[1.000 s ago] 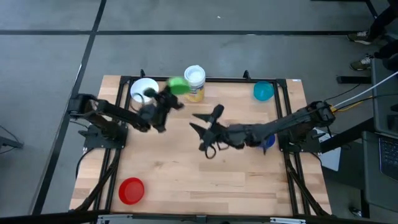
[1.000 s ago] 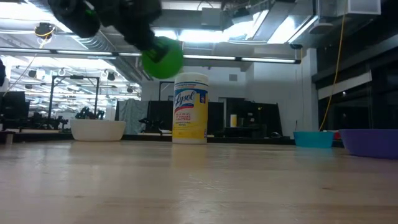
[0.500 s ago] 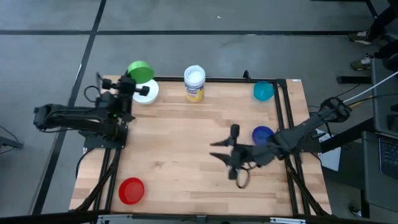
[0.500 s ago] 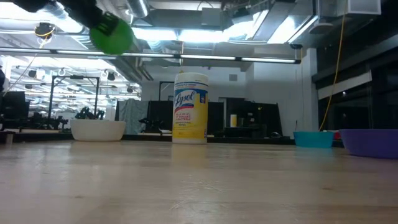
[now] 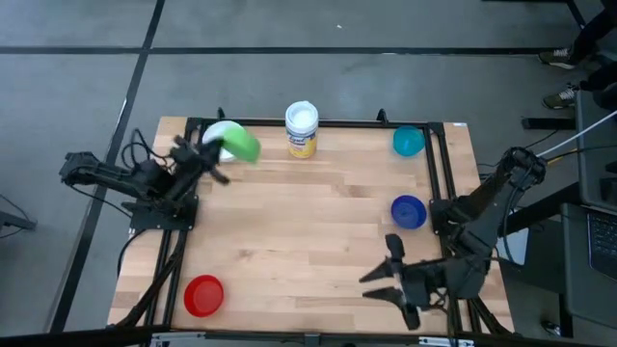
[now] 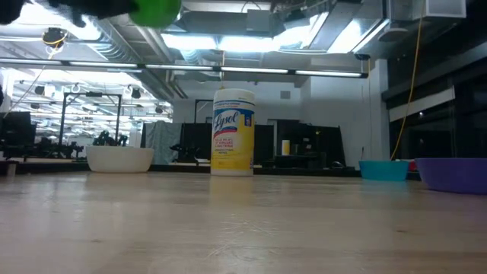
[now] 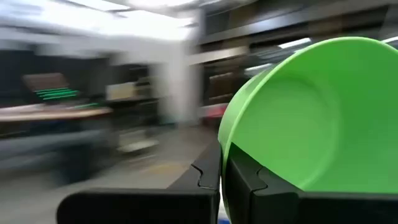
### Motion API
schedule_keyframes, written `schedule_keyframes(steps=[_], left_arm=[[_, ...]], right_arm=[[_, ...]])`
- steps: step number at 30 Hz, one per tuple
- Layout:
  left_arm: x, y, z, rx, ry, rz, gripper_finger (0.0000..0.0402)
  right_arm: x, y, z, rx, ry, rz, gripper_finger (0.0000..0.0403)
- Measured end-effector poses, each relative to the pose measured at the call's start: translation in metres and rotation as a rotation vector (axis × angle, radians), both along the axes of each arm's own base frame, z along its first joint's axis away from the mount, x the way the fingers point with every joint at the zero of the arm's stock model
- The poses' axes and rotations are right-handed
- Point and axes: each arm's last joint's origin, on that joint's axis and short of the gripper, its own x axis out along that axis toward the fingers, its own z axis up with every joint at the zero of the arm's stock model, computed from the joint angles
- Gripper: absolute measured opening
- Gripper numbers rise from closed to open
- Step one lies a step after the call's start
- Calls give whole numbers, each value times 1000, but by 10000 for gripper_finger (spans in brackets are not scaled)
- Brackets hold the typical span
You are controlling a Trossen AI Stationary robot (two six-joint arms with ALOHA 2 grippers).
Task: Nest bowls inside each other
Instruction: Stack the green bowl on the white bowl
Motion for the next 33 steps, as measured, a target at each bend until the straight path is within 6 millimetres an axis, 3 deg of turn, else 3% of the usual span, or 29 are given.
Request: schedule_keyframes(steps=[5,9,11,14,17,20,23,26,30,33], left_arm=[[-1,-2,-6,83,-34,-350,2],[-25,9,25,96,-84,-526,2],[-41,17,42,26,-63,-419,2],[-61,29,54,-135,101,-60,2],[-58,37,60,-211,218,85,2],[-39,51,64,-307,323,166,2],[-14,82,54,-462,486,266,2],[2,125,39,-617,577,280,2],[-5,175,33,-696,457,307,2],[-20,197,27,-774,361,312,2]], right_arm=[[-17,13,2,8,-18,12,136],[-28,21,2,14,-24,47,132],[-32,24,3,17,-26,64,133],[-38,28,3,24,-29,85,137],[-42,31,4,36,-38,95,143],[-43,32,6,44,-48,101,148],[-47,34,8,44,-66,112,153],[-51,36,9,46,-70,128,155],[-58,40,9,53,-76,144,153],[-65,44,10,69,-76,161,154]])
